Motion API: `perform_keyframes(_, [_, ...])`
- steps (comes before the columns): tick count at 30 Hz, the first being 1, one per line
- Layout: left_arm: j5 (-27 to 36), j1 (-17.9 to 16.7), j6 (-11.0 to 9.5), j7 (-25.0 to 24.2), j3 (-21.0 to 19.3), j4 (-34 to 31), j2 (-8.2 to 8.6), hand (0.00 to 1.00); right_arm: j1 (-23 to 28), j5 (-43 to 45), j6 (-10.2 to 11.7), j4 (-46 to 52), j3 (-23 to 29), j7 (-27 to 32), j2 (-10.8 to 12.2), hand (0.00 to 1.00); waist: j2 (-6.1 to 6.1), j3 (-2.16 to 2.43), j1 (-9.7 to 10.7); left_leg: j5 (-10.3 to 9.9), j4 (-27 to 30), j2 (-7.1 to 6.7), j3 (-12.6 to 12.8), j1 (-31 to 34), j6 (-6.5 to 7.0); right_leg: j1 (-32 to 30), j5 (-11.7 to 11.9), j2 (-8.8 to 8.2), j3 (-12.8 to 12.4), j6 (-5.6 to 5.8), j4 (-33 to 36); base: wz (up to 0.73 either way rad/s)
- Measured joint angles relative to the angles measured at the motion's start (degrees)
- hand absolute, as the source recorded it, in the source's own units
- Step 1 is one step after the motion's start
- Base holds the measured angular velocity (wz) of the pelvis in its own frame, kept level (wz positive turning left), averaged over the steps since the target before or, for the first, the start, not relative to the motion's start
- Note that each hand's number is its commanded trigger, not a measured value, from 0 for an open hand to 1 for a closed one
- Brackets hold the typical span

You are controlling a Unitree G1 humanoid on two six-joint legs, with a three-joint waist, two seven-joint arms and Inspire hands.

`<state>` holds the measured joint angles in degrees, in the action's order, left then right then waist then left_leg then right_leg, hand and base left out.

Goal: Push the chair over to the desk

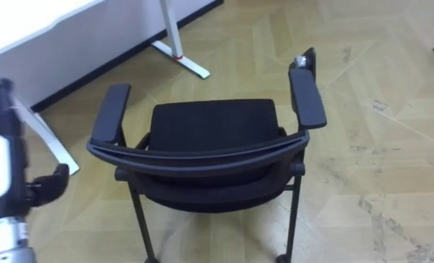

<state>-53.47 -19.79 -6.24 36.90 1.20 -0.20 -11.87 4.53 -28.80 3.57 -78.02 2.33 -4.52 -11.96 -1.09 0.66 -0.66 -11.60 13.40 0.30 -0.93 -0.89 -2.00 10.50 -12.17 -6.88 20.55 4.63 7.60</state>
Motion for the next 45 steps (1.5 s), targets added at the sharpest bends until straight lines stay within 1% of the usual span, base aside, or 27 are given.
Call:
perform_keyframes(1, [-0.14,0.04,0.04,-0.28,1.52,-0.01,-0.53,0.00,-0.12,-0.50,0.00,0.10,-0.70,-0.69,0.02,0.00,-0.02,0.14,0.26,0.00,0.06,0.06,0.12,0.27,0.00,-0.34,0.00,0.01,-0.08,-0.01,0.06,-0.06])
perform_keyframes(3, [-0.35,0.03,0.09,-0.81,3.65,-0.01,-1.18,0.00,-0.21,-1.09,0.00,0.10,-1.12,-1.38,0.02,0.00,-0.03,0.12,0.47,0.00,0.10,0.14,0.32,0.45,0.00,-0.56,0.03,0.02,-0.18,-0.04,0.06,-0.05])
perform_keyframes(5, [-0.89,0.04,0.04,-1.47,5.75,-0.01,-2.30,0.00,-0.05,-1.78,-0.06,0.07,-1.12,-1.87,0.00,0.00,-0.14,0.14,0.75,0.00,0.13,0.23,0.59,0.40,0.00,-0.63,0.04,0.05,-0.48,-0.06,0.08,-0.05])
perform_keyframes(7, [-1.65,0.04,-0.09,-1.54,6.33,-0.01,-2.77,0.00,-0.08,-2.06,-0.07,0.16,-1.11,-1.93,-0.02,0.00,-0.23,0.08,1.24,0.00,0.08,0.27,0.62,0.41,0.00,-0.64,0.04,0.10,-0.57,-0.07,0.10,0.00])
perform_keyframes(9, [-3.42,0.05,-0.15,-1.58,6.34,-0.01,-2.80,0.00,-0.08,-2.39,-0.04,0.25,-1.07,-1.94,-0.02,0.00,-0.30,-0.01,1.87,0.00,0.06,0.29,0.64,0.42,0.00,-0.68,0.05,0.11,-0.69,-0.08,0.11,0.00])
perform_keyframes(11, [-4.82,0.14,-0.23,-1.72,6.36,-0.01,-2.81,0.00,-0.13,-2.38,-0.01,0.25,-1.06,-2.06,-0.02,0.00,-0.50,0.05,1.97,0.00,0.04,0.29,0.65,0.54,0.01,-0.90,0.06,0.12,-0.87,-0.09,0.18,-0.02])
perform_keyframes(14, [-4.87,0.23,-0.45,-1.86,6.64,0.00,-2.82,0.00,-0.23,-2.26,0.03,0.25,-1.07,-2.66,-0.02,0.00,-0.70,0.07,2.33,0.01,0.07,0.29,0.71,0.63,0.02,-1.10,0.07,0.12,-0.90,-0.12,0.19,0.00])
perform_keyframes(18, [-4.95,0.20,-0.24,-3.06,6.85,0.00,-2.82,0.00,-0.20,-2.33,0.04,0.21,-0.97,-2.68,-0.02,0.00,-0.41,-0.10,2.94,0.01,0.10,0.28,0.73,0.62,0.02,-1.05,0.07,0.09,-0.93,-0.12,0.15,0.00])
perform_keyframes(23, [-4.94,0.19,0.12,-4.00,7.17,0.01,-2.85,0.00,-0.24,-2.28,-0.03,0.38,-1.00,-3.03,-0.07,0.00,-0.33,-0.17,3.44,0.01,-0.03,0.28,0.96,0.61,0.02,-1.18,0.07,0.09,-1.49,-0.12,0.13,-0.02])
perform_keyframes(26, [-4.92,0.00,0.55,-4.89,8.65,0.09,-2.98,0.00,-0.25,-2.22,-0.25,0.42,-1.03,-3.22,-0.07,0.00,-0.28,-0.23,3.45,0.01,-0.10,0.29,1.11,0.52,0.02,-1.21,0.07,0.08,-1.72,-0.12,0.14,-0.01])
perform_keyframes(28, [-4.79,-0.06,0.92,-6.26,9.50,0.56,-2.99,0.00,-0.26,-2.13,-0.68,0.43,-1.03,-3.20,-0.13,0.00,-0.38,-0.30,3.43,0.01,-0.08,0.32,1.24,0.56,0.02,-1.34,0.07,0.09,-1.88,-0.12,0.14,-0.02])
perform_keyframes(32, [-4.77,-0.04,1.03,-6.84,10.28,1.05,-3.00,0.00,-0.32,-2.18,-0.70,0.43,-1.06,-3.18,-0.14,0.00,-0.65,-0.47,3.45,0.01,-0.08,0.47,2.04,0.45,0.02,-1.51,0.08,0.11,-2.41,-0.13,0.15,-0.07])
perform_keyframes(35, [-4.58,0.22,1.15,-8.35,10.37,1.08,-3.21,0.00,-0.23,-2.82,-0.72,0.47,-1.06,-3.16,-0.13,0.00,-1.05,-0.65,3.89,0.01,-0.08,0.52,2.57,0.11,0.02,-1.50,0.11,0.11,-3.12,-0.17,0.18,-0.10])
perform_keyframes(38, [-4.57,0.25,1.28,-8.70,10.37,1.10,-3.39,0.00,0.06,-2.89,-0.83,0.46,-1.06,-3.14,-0.11,0.00,-1.32,-0.74,4.52,0.01,-0.10,0.52,2.67,0.08,0.02,-1.55,0.11,0.10,-3.22,-0.17,0.18,-0.02])
perform_keyframes(41, [-4.59,0.34,1.29,-8.98,10.37,1.42,-4.58,0.00,0.17,-2.86,-1.16,0.43,-1.01,-2.93,-0.15,0.00,-1.62,-0.70,5.19,0.01,-0.18,0.56,2.75,-0.12,0.02,-1.53,0.11,0.11,-3.26,-0.17,0.19,-0.03])
perform_keyframes(42, [-4.55,0.36,1.34,-9.06,10.35,1.43,-4.96,0.00,0.27,-2.86,-1.16,0.34,-0.94,-2.80,-0.20,0.00,-1.71,-0.65,5.33,0.01,-0.50,0.63,3.16,-0.57,0.02,-1.42,0.11,0.11,-3.52,-0.17,0.20,-0.16])
perform_keyframes(45, [-4.54,0.41,1.35,-9.80,9.67,1.69,-5.37,0.00,0.34,-1.87,-1.16,0.16,-0.07,-2.80,-0.45,0.00,-1.83,-0.58,5.23,0.01,-1.31,0.80,4.25,-1.79,0.02,-1.28,0.13,0.16,-5.12,-0.20,0.28,-0.23])
